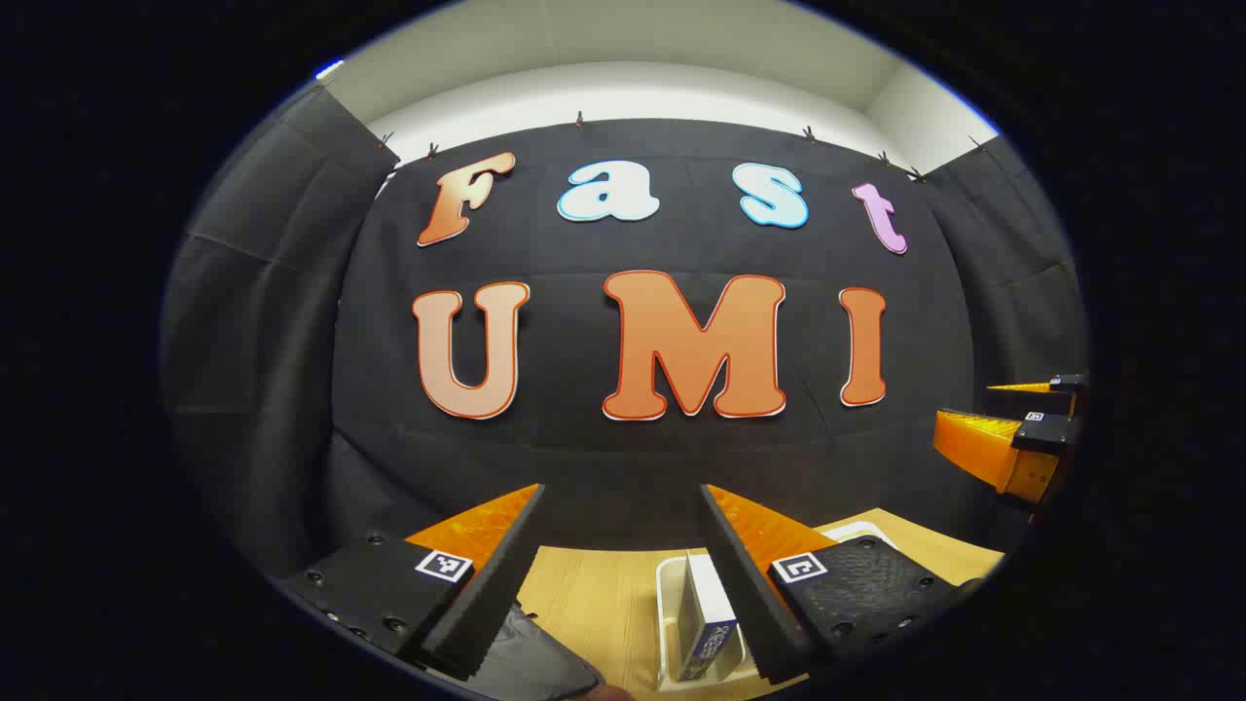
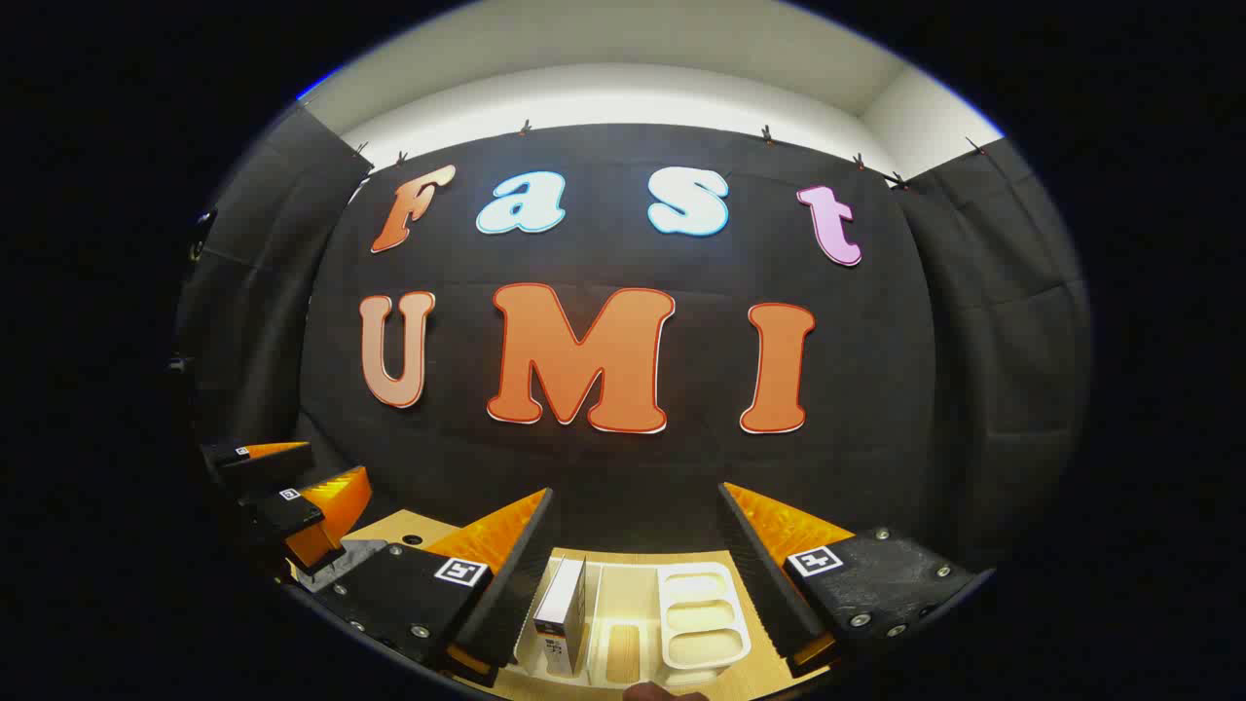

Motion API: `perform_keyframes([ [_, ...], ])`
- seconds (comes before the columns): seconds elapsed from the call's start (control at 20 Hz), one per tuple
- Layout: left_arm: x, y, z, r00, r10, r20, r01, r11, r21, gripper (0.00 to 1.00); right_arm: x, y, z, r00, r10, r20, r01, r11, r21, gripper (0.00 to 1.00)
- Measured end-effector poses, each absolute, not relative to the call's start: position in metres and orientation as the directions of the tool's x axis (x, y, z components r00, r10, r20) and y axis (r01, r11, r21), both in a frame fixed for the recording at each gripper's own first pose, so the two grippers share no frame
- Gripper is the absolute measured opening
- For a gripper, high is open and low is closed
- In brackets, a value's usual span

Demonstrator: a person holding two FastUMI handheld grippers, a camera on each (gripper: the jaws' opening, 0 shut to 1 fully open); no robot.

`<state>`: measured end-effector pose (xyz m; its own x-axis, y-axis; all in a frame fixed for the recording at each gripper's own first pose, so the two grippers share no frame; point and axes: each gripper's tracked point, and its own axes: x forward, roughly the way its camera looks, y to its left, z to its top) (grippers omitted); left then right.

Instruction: Open the schoolbag, grab two books from the bookshelf and put them into the schoolbag.

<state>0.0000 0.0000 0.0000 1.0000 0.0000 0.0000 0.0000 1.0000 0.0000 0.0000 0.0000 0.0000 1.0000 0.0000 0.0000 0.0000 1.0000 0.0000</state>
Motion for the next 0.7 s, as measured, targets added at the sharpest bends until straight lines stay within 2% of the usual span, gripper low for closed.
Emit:
perform_keyframes([
  [0.7, -0.004, 0.006, -0.013, 0.999, 0.029, -0.037, -0.028, 0.999, 0.046, 0.96, -0.004, -0.002, -0.009, 1.0, 0.009, -0.021, -0.009, 1.0, -0.012, 0.96],
])
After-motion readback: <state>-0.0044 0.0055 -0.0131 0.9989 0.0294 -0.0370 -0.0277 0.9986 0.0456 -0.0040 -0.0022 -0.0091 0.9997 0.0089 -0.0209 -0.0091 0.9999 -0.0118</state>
